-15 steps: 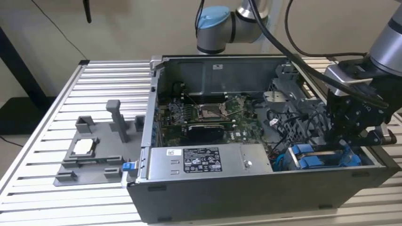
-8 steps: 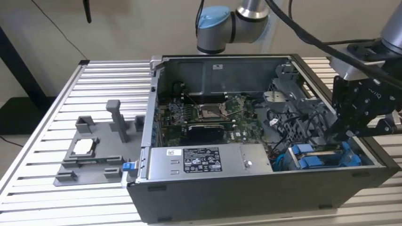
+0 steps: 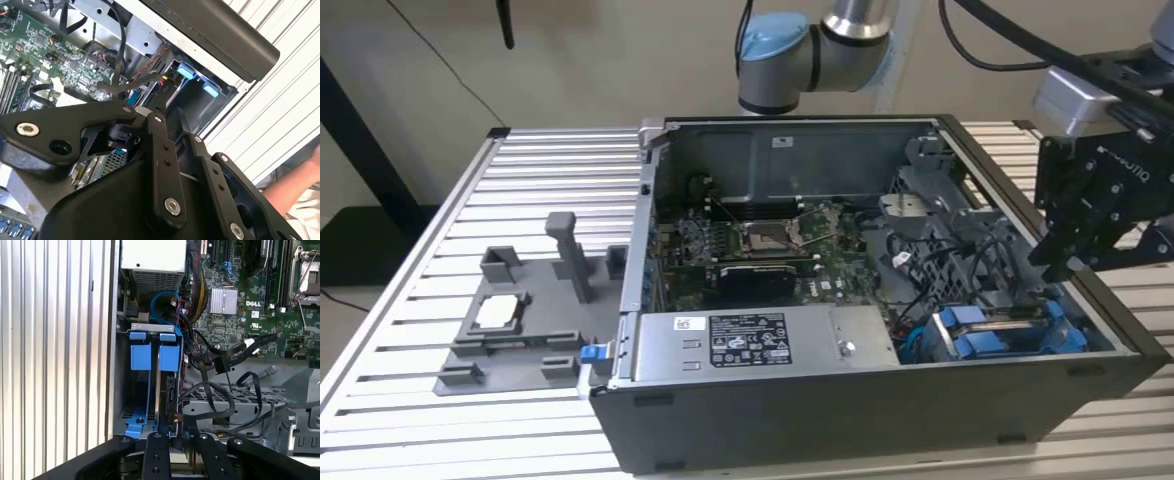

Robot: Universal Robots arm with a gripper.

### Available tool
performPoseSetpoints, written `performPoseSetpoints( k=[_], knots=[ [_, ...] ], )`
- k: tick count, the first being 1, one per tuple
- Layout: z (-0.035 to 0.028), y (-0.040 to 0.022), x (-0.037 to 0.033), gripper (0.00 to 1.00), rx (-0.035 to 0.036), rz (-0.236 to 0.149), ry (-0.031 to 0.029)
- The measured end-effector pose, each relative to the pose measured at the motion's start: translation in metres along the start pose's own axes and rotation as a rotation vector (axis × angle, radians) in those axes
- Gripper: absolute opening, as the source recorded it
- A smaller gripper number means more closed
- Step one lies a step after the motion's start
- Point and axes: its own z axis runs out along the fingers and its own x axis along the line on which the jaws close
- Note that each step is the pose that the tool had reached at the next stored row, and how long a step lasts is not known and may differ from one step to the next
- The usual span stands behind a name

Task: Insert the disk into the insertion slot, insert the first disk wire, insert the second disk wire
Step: 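Insert the first disk wire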

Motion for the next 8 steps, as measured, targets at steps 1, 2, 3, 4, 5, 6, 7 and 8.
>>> performPoseSetpoints(
  k=[1, 2, 3, 4, 5, 6, 7, 8],
  knots=[
    [0.0, 0.0, 0.0, 0.27, 0.0, 0.0, 0.0],
    [0.0, 0.0003, -0.0002, 0.27, 0.0, 0.0, 0.0],
    [-0.0002, 0.001, -0.0009, 0.27, 0.0, 0.0, 0.0004],
    [0.0, 0.0017, -0.002, 0.27, 0.0001, 0.0, 0.0001],
    [0.0, 0.0027, -0.0034, 0.27, 0.0001, 0.0, 0.0002],
    [0.0001, 0.0039, -0.0053, 0.27, 0.0001, 0.0, 0.0002],
    [0.0001, 0.005, -0.0073, 0.27, 0.0001, 0.001, 0.0003],
    [0.0003, 0.0058, -0.0098, 0.27, 0.0001, 0.001, 0.0001]
  ],
)
